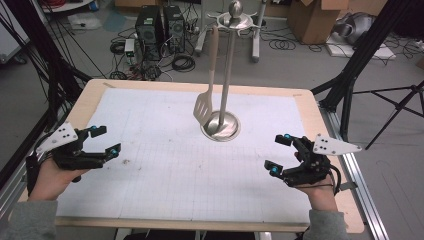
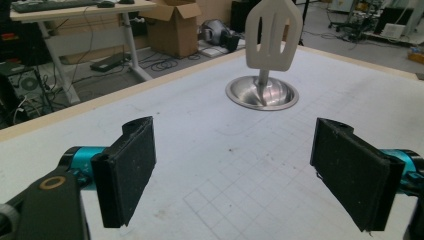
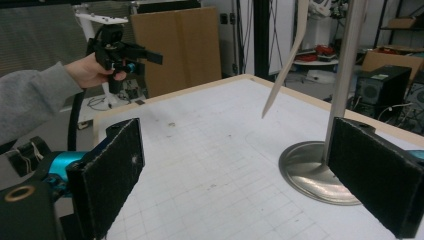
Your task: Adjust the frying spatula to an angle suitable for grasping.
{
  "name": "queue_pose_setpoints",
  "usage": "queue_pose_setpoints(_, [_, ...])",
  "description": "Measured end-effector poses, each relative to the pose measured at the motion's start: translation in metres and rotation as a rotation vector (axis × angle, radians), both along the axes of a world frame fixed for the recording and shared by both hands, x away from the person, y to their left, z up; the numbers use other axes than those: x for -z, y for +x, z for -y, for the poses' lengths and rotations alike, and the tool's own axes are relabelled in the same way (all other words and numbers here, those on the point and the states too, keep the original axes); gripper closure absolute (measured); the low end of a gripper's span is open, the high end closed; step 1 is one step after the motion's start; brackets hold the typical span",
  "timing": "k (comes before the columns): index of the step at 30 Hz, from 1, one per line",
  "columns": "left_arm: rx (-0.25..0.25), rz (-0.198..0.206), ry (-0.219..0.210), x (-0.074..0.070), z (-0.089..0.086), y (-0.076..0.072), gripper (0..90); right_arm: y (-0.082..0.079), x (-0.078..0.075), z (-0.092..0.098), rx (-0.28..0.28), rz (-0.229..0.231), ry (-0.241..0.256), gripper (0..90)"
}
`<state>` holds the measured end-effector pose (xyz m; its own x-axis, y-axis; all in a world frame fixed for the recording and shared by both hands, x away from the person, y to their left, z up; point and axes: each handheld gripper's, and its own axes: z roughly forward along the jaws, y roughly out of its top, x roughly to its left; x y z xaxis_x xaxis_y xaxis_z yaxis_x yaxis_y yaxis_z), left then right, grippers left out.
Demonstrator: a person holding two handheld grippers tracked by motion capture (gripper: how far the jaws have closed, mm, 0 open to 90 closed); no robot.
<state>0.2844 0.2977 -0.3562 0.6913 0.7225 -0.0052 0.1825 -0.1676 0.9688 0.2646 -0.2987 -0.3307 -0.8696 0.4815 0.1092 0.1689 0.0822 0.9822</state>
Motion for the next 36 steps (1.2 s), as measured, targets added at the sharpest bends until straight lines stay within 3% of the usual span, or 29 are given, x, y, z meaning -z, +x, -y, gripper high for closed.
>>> queue_pose_setpoints(3, [-0.017,-0.001,-0.022,0.003,-0.007,-0.001,18.8,0.001,0.003,-0.001,0.016,0.003,-0.008,7.5])
queue_pose_setpoints(9, [-0.113,-0.007,-0.049,0.013,-0.020,-0.002,18.8,0.003,0.008,-0.001,0.065,0.003,-0.020,7.5])
queue_pose_setpoints(15, [-0.145,-0.028,-0.014,0.027,-0.023,-0.002,18.7,0.004,0.015,0.003,0.109,-0.006,-0.011,7.5])
queue_pose_setpoints(22, [-0.223,-0.065,0.003,0.037,-0.032,-0.002,18.7,0.004,0.025,0.013,0.190,-0.019,0.011,7.4])
queue_pose_setpoints(27, [-0.230,-0.071,-0.001,0.040,-0.033,-0.002,18.6,0.004,0.027,0.016,0.215,-0.015,0.022,7.4])
queue_pose_setpoints(36, [-0.205,-0.098,0.043,0.047,-0.025,0.001,18.5,0.005,0.034,0.017,0.251,-0.031,0.019,7.4])
